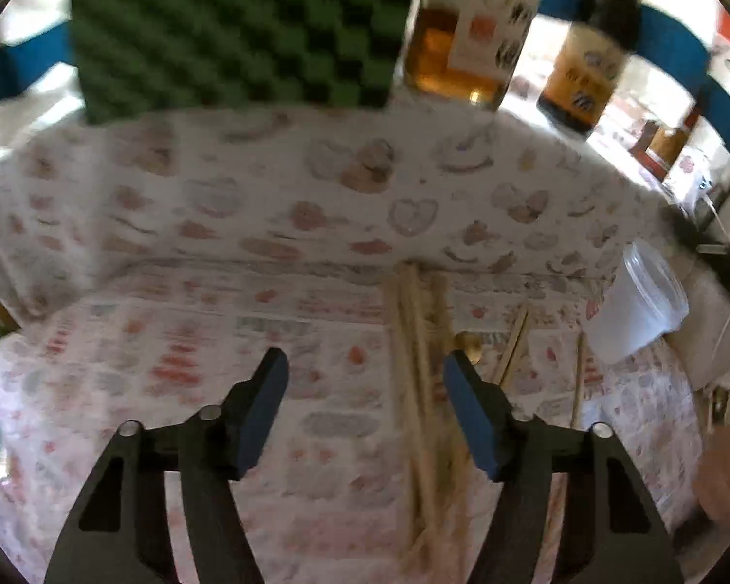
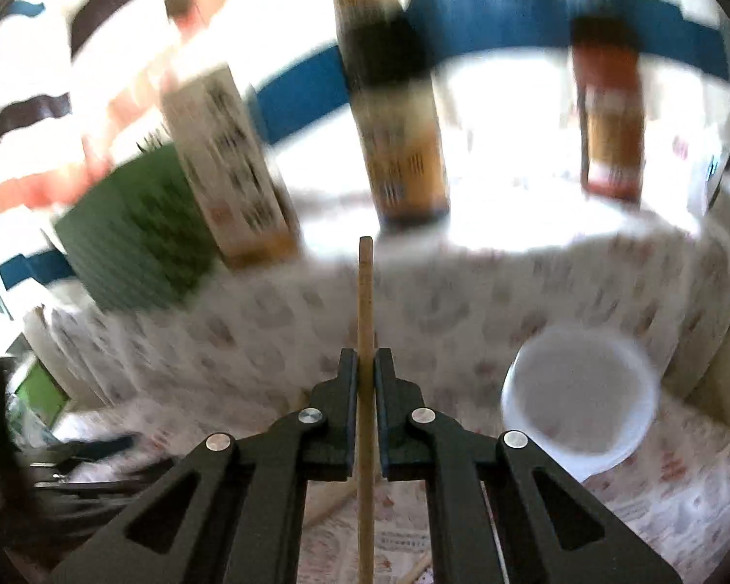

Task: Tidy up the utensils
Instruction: 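Lift the chopstick with the right tool and carry it over the clear cup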

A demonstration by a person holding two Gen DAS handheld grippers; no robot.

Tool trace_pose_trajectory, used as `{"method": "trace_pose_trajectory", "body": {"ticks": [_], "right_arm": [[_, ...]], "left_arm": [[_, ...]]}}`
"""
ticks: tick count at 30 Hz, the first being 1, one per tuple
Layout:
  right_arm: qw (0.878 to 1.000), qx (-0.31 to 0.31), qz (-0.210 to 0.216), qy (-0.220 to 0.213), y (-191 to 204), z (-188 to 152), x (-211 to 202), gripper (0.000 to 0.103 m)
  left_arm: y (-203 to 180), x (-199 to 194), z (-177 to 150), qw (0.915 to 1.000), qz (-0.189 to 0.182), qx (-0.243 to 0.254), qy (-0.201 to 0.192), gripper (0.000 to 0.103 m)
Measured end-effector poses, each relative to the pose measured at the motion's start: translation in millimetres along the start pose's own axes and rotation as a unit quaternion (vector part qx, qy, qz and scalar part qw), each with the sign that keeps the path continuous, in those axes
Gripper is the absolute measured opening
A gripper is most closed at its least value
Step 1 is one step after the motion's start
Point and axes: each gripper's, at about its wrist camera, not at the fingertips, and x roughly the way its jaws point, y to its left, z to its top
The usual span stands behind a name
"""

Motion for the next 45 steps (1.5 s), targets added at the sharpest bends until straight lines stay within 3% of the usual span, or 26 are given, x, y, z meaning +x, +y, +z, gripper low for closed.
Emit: {"method": "trace_pose_trajectory", "body": {"ticks": [3, 5, 9, 13, 15, 20, 26, 29, 33, 35, 38, 40, 45], "right_arm": [[0.999, 0.004, 0.025, -0.030, -2, 16, -29, 0.008], [0.998, 0.003, 0.033, -0.046, -8, 22, -55, 0.008], [0.998, 0.012, 0.034, -0.056, -18, 19, -69, 0.008], [0.998, 0.029, 0.032, -0.036, -25, 19, -61, 0.008], [0.999, 0.031, 0.028, -0.027, -27, 16, -56, 0.008], [0.999, 0.032, 0.031, -0.009, -30, 13, -49, 0.008], [0.999, 0.023, 0.029, -0.007, -29, 14, -49, 0.008], [0.999, 0.020, 0.034, -0.015, -30, 17, -56, 0.008], [0.999, 0.009, 0.029, -0.032, -28, 22, -70, 0.008], [0.999, 0.001, 0.024, -0.040, -27, 25, -78, 0.008], [0.998, 0.000, 0.017, -0.054, -31, 30, -90, 0.008], [0.998, 0.004, 0.009, -0.066, -37, 33, -99, 0.008], [0.996, -0.006, -0.020, -0.086, -49, 40, -115, 0.008]], "left_arm": [[-6, 29, 12, 0.9987, 0.049, -0.002, 0.017, 0.047], [-7, 48, 18, 0.9980, 0.049, -0.007, 0.040, 0.034], [-8, 73, 22, 0.9973, 0.006, -0.022, 0.069, 0.032], [-14, 81, 26, 0.9981, 0.020, -0.015, 0.056, 0.028], [-21, 82, 28, 0.9976, 0.043, 0.008, 0.054, 0.007], [-39, 88, 33, 0.9934, 0.082, 0.048, 0.064, 0.007], [-35, 92, 69, 0.9942, 0.051, 0.006, 0.095, 0.006], [-37, 58, 79, 0.9977, 0.047, 0.014, 0.048, 0.006], [-49, -6, 94, 0.9995, -0.016, 0.025, -0.013, 0.006], [-60, -38, 103, 0.9977, -0.026, 0.040, -0.048, 0.006], [-76, -76, 110, 0.9922, -0.007, 0.067, -0.105, 0.006], [-75, -93, 96, 0.9886, 0.005, 0.066, -0.135, 0.006], [-92, -128, 77, 0.9760, -0.022, 0.047, -0.211, 0.006]]}}
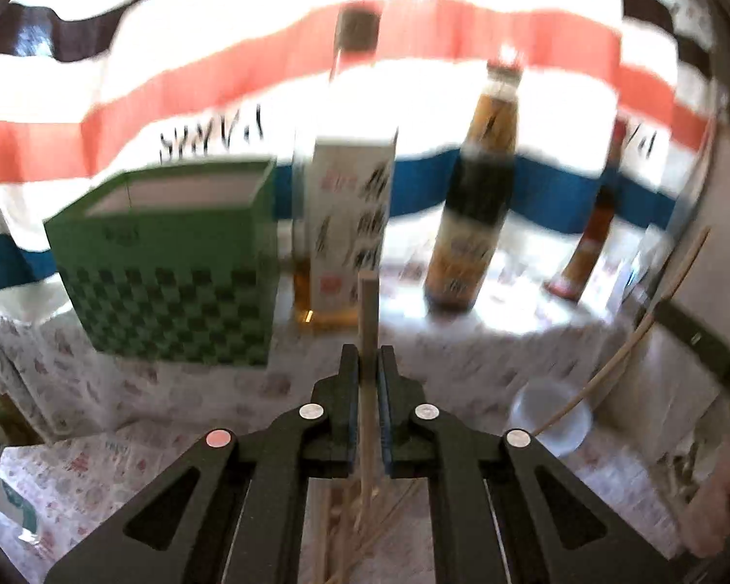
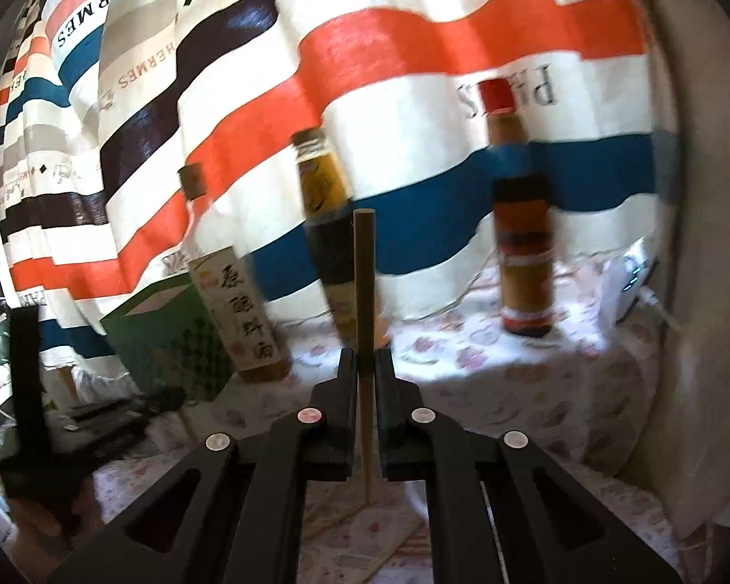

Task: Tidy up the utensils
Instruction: 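Lift the chopstick with the right tool and carry it over the clear cup, then lower the chopstick into the cup and open the right tool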

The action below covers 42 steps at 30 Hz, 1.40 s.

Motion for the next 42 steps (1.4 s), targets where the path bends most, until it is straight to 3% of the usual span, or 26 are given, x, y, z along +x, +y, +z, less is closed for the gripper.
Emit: {"method": "trace_pose_trajectory", "body": {"ticks": [4, 7, 12, 15, 18, 20, 22, 26, 30, 34, 39, 42], "right_arm": [[0.999, -0.038, -0.034, -0.016, -7, 6, -11, 0.008], [0.999, -0.009, -0.031, -0.021, -23, 9, -15, 0.008], [0.998, 0.024, -0.046, -0.033, -44, 11, -15, 0.008], [0.997, 0.063, -0.032, -0.045, -58, 10, -15, 0.008], [0.995, 0.081, -0.022, -0.058, -62, 10, -17, 0.008], [0.992, 0.085, -0.048, -0.086, -65, 7, -19, 0.008], [0.990, 0.080, -0.078, -0.085, -69, 5, -13, 0.008], [0.992, 0.088, -0.079, -0.050, -79, 2, 5, 0.008], [0.995, 0.063, -0.079, -0.002, -77, 0, 19, 0.008], [0.993, 0.096, -0.031, 0.058, -84, -8, 41, 0.008], [0.987, 0.112, -0.018, 0.114, -85, -22, 67, 0.008], [0.982, 0.128, -0.005, 0.136, -87, -27, 74, 0.009]], "left_arm": [[-14, -30, 2, 0.9950, -0.017, -0.037, -0.091, 0.006], [-33, -37, 10, 0.9891, -0.041, -0.042, -0.135, 0.006], [-67, -42, 19, 0.9767, -0.109, -0.048, -0.179, 0.006], [-87, -42, 18, 0.9727, -0.120, -0.028, -0.197, 0.006], [-105, -31, 11, 0.9743, -0.123, -0.006, -0.189, 0.006], [-111, -18, 4, 0.9771, -0.126, 0.003, -0.172, 0.006], [-111, -6, -5, 0.9788, -0.142, 0.002, -0.147, 0.006], [-109, 14, -20, 0.9820, -0.141, -0.007, -0.126, 0.006], [-107, 40, -32, 0.9838, -0.160, -0.024, -0.078, 0.006], [-111, 51, -47, 0.9908, -0.119, -0.002, -0.064, 0.006], [-119, 48, -57, 0.9915, -0.111, 0.032, -0.059, 0.006], [-117, 58, -54, 0.9931, -0.113, 0.022, -0.023, 0.007]]}}
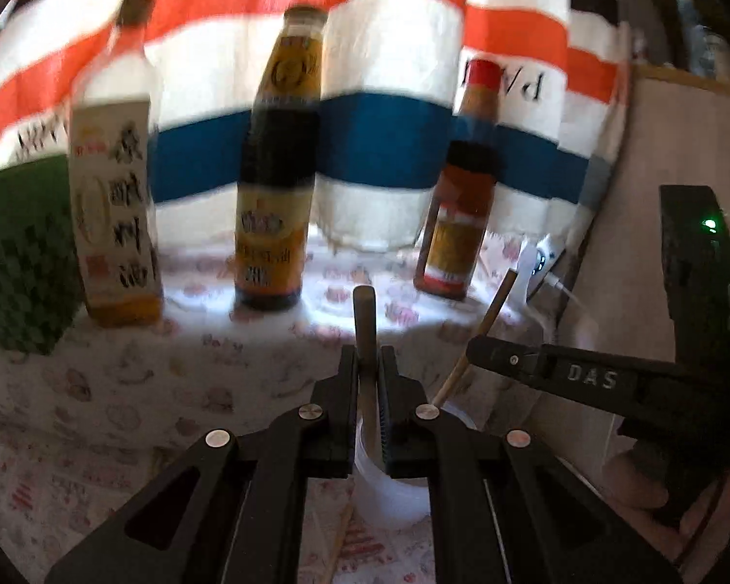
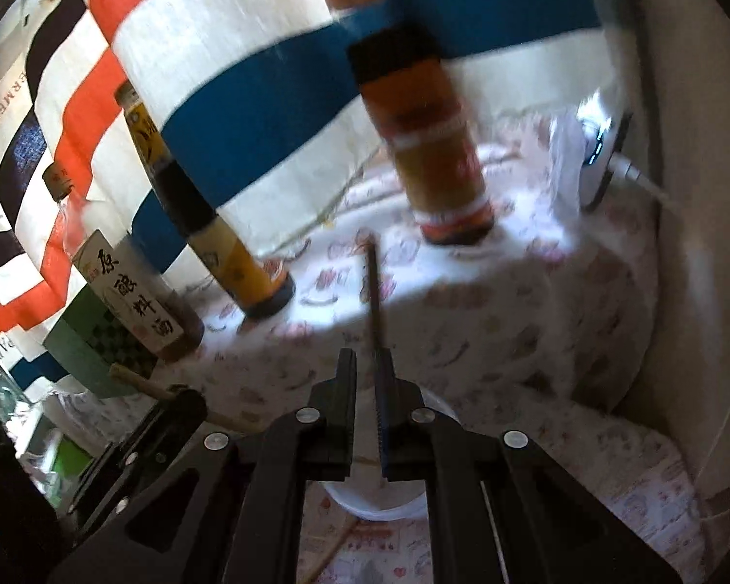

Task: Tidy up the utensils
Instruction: 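Lower the chopstick into the cup and open the right tool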

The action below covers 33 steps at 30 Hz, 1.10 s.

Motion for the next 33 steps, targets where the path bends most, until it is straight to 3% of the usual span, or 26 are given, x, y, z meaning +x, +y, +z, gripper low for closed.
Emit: {"method": "trace_pose_trajectory", "body": {"ticks": [1, 4, 5, 7, 11, 13, 17, 24, 28, 31, 33], "right_arm": [[1.000, 0.003, -0.005, 0.003, -1, 0, 0, 0.016], [1.000, 0.003, -0.016, -0.018, 0, 0, -9, 0.054], [1.000, 0.002, -0.017, -0.025, -1, 2, -13, 0.058], [0.999, 0.004, -0.016, -0.036, -1, 3, -20, 0.058], [0.999, 0.018, -0.006, -0.045, -5, 7, -27, 0.059], [0.999, 0.017, -0.009, -0.048, -4, 8, -29, 0.059], [0.998, 0.003, -0.014, -0.058, 5, 7, -36, 0.059], [0.995, -0.043, -0.004, -0.089, 40, 0, -56, 0.061], [0.991, -0.081, -0.026, -0.107, 68, -9, -64, 0.065], [0.988, -0.099, -0.014, -0.119, 86, -18, -77, 0.066], [0.984, -0.115, -0.008, -0.133, 99, -28, -91, 0.068]], "left_arm": [[3, 2, 1, 0.9999, -0.008, -0.010, 0.004, 0.007], [9, -1, 4, 0.9998, -0.013, -0.013, -0.003, 0.023], [11, -4, 5, 0.9998, -0.010, -0.012, -0.008, 0.029], [17, -12, 8, 0.9996, -0.011, -0.019, -0.015, 0.036], [24, -34, 16, 0.9994, -0.004, -0.017, -0.030, 0.038], [29, -47, 19, 0.9990, 0.006, -0.010, -0.043, 0.047], [40, -72, 18, 0.9981, 0.027, -0.004, -0.056, 0.053], [64, -129, -6, 0.9880, 0.088, 0.026, -0.124, 0.065], [82, -156, -16, 0.9805, 0.129, 0.037, -0.143, 0.078], [95, -172, -28, 0.9734, 0.162, 0.044, -0.155, 0.096], [100, -175, -39, 0.9696, 0.176, 0.045, -0.164, 0.102]]}}
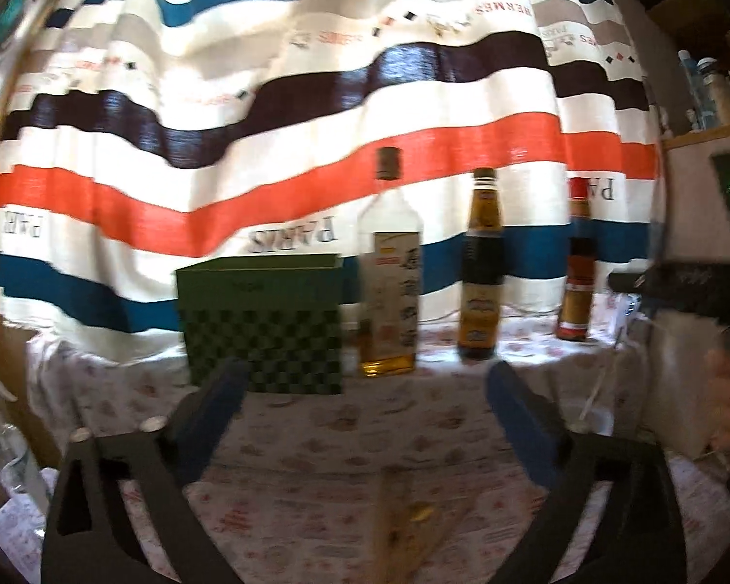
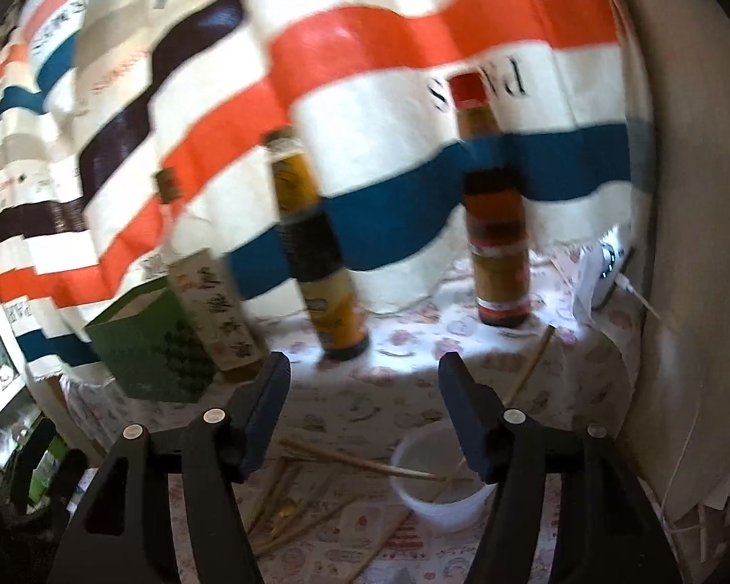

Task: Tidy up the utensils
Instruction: 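Lower the chopstick into the cup and open the right tool, then reach the left tool to the chopstick bundle and grasp several chopsticks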

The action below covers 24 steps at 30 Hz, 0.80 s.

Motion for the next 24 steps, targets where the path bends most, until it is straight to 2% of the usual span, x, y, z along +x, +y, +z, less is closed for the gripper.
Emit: {"method": "trace_pose_trajectory", "body": {"ticks": [4, 7, 11, 12, 15, 17, 19, 24], "right_arm": [[1.000, -0.018, 0.007, -0.024, 17, -17, -26, 0.072], [0.998, -0.036, -0.014, -0.042, 25, -40, -37, 0.072], [0.999, -0.022, -0.007, -0.037, 20, -72, -33, 0.072], [0.999, -0.019, -0.004, -0.030, 19, -78, -28, 0.072], [0.999, -0.033, 0.006, 0.033, 22, -104, -2, 0.072], [0.995, -0.055, -0.010, 0.081, 30, -120, 23, 0.072], [0.992, -0.049, -0.019, 0.110, 27, -129, 40, 0.072], [0.990, -0.024, -0.032, 0.138, 12, -138, 55, 0.072]], "left_arm": [[13, 9, -20, 0.9991, -0.005, -0.026, 0.032, 0.102], [20, 15, -29, 0.9982, -0.004, -0.031, 0.051, 0.102], [29, 28, -41, 0.9962, 0.010, -0.023, 0.083, 0.102], [31, 33, -44, 0.9953, 0.017, -0.022, 0.093, 0.102], [41, 56, -60, 0.9887, 0.037, -0.041, 0.139, 0.102], [46, 73, -74, 0.9814, 0.039, -0.049, 0.182, 0.102], [50, 83, -83, 0.9764, 0.042, -0.055, 0.205, 0.102], [54, 84, -92, 0.9767, 0.033, -0.061, 0.203, 0.102]]}}
